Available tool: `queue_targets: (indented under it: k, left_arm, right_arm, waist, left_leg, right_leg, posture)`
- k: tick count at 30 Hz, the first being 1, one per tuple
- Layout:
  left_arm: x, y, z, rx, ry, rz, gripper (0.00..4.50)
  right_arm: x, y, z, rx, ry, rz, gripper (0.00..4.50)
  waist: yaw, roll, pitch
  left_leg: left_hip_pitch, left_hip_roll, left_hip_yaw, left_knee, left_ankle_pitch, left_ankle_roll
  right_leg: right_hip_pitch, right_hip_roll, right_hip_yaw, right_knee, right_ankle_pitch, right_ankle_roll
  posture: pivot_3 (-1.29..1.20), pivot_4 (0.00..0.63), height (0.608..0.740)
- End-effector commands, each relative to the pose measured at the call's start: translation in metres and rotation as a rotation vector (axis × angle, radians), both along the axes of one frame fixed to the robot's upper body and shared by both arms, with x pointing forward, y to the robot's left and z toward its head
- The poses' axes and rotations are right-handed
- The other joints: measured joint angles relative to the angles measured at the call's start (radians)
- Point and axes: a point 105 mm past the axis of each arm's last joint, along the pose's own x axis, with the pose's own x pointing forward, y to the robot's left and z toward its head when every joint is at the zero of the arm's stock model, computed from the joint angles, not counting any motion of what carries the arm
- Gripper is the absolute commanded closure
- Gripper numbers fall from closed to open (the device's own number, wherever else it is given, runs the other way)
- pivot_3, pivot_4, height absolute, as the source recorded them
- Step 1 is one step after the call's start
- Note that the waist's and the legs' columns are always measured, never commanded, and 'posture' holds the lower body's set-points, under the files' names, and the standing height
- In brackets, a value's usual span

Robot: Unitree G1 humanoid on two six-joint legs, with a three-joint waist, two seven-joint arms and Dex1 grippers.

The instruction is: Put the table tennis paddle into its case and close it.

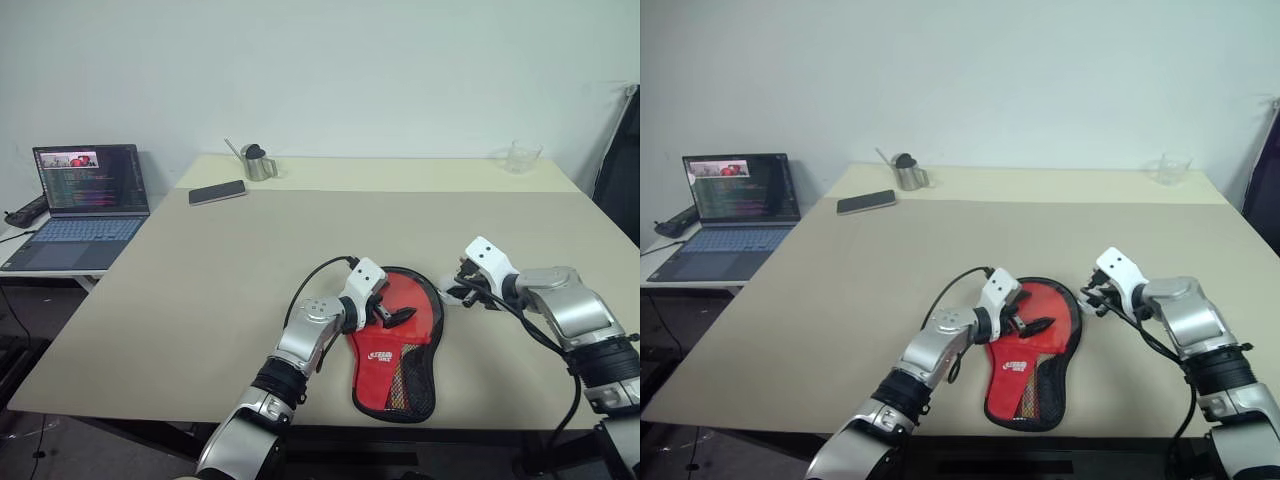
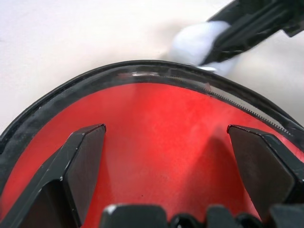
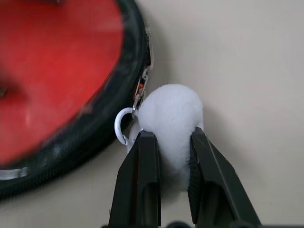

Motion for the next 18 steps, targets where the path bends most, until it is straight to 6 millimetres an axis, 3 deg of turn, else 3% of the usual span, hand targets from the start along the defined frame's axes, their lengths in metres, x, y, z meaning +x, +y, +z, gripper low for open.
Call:
queue_targets:
  k: [1, 18]
  left_arm:
    - [-0.001, 0.0, -0.005, 0.017, 0.013, -0.003, 0.0]
    - [0.0, 0.001, -0.006, 0.02, 0.02, -0.001, 0.0]
  right_arm:
    - [-0.01, -0.008, -0.006, -0.062, 0.033, 0.045, 4.17]
    - [-0.031, -0.026, -0.002, -0.172, 0.07, 0.207, 4.17]
  waist:
    - [0.002, 0.0, 0.0]
    - [0.018, 0.0, 0.0]
  left_leg:
    - [0.0, 0.0, 0.0, 0.0, 0.0, 0.0]
    - [0.0, 0.0, -0.001, 0.0, 0.0, 0.0]
  right_leg:
    - [0.0, 0.0, 0.0, 0.0, 0.0, 0.0]
    - [0.001, 0.0, -0.001, 0.0, 0.0, 0.0]
  posture:
    - [0.0, 0.15, 0.74]
    - [0.0, 0.15, 0.74]
